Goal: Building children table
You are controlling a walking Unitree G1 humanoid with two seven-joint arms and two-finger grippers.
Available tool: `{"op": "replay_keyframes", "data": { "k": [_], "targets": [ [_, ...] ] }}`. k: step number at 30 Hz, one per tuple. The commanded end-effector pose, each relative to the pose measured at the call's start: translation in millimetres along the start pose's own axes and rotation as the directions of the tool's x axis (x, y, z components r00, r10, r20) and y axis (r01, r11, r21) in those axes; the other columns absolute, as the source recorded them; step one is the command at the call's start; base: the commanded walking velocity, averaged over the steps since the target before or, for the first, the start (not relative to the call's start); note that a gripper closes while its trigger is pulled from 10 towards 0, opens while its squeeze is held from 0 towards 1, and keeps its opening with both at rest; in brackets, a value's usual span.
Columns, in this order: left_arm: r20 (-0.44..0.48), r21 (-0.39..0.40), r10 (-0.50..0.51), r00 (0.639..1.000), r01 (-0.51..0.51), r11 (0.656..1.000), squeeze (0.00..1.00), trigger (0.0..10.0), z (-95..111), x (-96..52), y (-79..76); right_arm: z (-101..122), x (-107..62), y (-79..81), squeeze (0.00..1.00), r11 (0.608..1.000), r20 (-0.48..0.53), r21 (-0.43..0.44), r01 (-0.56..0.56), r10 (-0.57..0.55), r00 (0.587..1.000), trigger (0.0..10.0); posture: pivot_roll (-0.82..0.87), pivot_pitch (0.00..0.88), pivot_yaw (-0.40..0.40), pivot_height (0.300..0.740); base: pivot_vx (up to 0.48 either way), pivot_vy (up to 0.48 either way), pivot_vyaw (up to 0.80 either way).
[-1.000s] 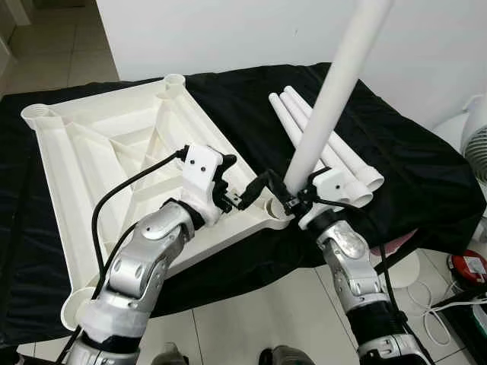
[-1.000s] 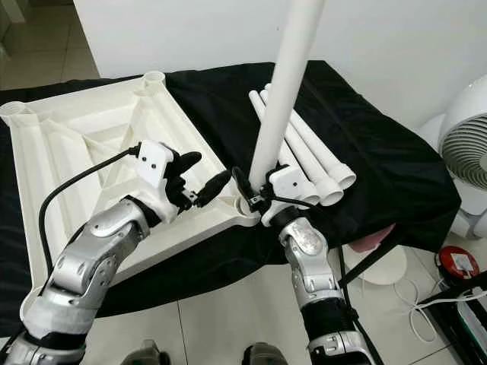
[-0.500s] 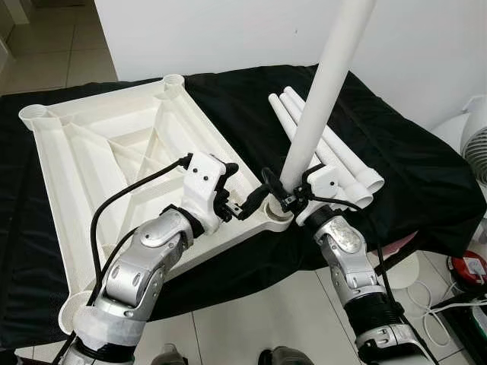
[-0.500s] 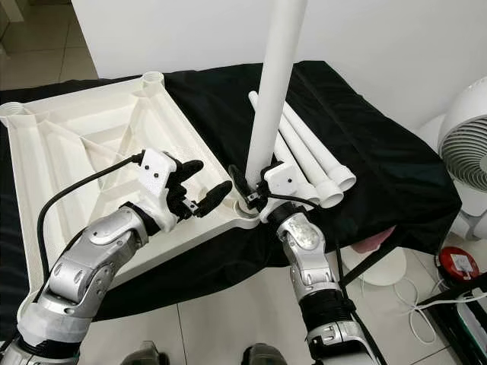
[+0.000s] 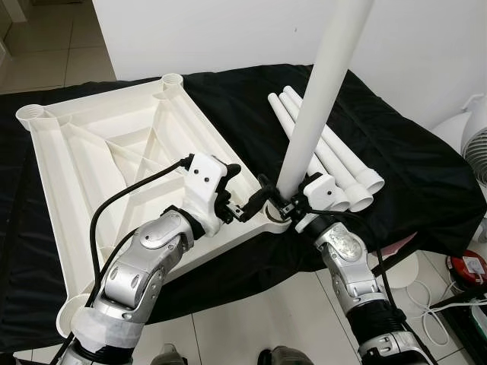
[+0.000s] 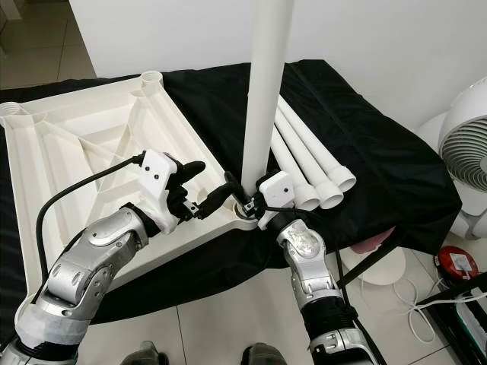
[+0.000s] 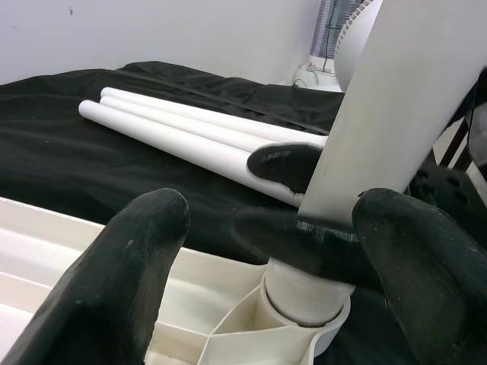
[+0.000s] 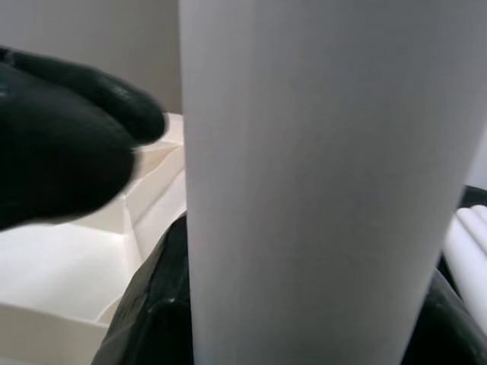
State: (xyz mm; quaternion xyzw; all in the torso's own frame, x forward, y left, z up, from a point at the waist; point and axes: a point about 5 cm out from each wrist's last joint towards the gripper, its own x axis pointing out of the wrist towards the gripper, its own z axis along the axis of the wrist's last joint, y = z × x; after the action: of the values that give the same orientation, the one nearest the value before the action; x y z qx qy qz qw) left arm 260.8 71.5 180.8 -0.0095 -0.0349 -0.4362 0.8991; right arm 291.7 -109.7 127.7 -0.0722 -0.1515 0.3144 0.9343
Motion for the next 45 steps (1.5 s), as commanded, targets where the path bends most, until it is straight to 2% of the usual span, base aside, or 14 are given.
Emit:
{"op": "replay_keyframes", "data": {
  "k": [1,15,24,25,38,45],
  "targets": [
    [-0.01,0.0,-0.07,0.998,0.07,0.998,0.0,10.0,0,-0.2,-5.1,-23,-12.5,12.6,0.0,0.998,-0.12,0.041,-0.052,0.056,0.991,10.0,0.01,0.035,-0.023,0.74,0.0,0.0,0.0],
    [-0.01,0.001,-0.074,0.997,0.074,0.997,0.0,10.0,1,-0.2,-5.0,-26,-16.8,18.4,0.0,0.992,-0.122,0.018,-0.122,0.123,0.985,10.0,0.01,0.036,-0.02,0.74,0.0,0.0,0.0],
    [-0.007,0.003,-0.075,0.997,0.075,0.997,0.0,10.0,2,0.4,-5.9,-33,-13.2,18.7,0.0,0.991,-0.127,0.1,-0.086,0.099,0.987,10.0,0.01,0.038,-0.02,0.74,0.0,0.0,0.0],
    [-0.008,0.005,-0.075,0.997,0.075,0.997,0.0,10.0,1,0.1,-6.3,-35,-13.4,19.9,0.0,0.989,-0.129,0.129,-0.072,0.088,0.988,10.0,0.02,0.043,-0.022,0.74,0.0,0.0,0.0],
    [-0.006,0.008,-0.072,0.997,0.072,0.997,0.0,10.0,2,-0.1,-7.0,-42,-14.3,22.3,0.0,0.984,-0.149,0.17,-0.047,0.073,0.986,10.0,0.02,0.043,-0.024,0.74,0.0,0.0,0.0],
    [-0.003,0.008,-0.074,0.997,0.074,0.997,0.0,10.0,3,0.6,-7.6,-48,-12.0,20.7,0.0,0.981,-0.201,0.191,-0.019,0.058,0.978,10.0,0.02,0.044,-0.025,0.74,0.0,0.0,0.0]
  ]
}}
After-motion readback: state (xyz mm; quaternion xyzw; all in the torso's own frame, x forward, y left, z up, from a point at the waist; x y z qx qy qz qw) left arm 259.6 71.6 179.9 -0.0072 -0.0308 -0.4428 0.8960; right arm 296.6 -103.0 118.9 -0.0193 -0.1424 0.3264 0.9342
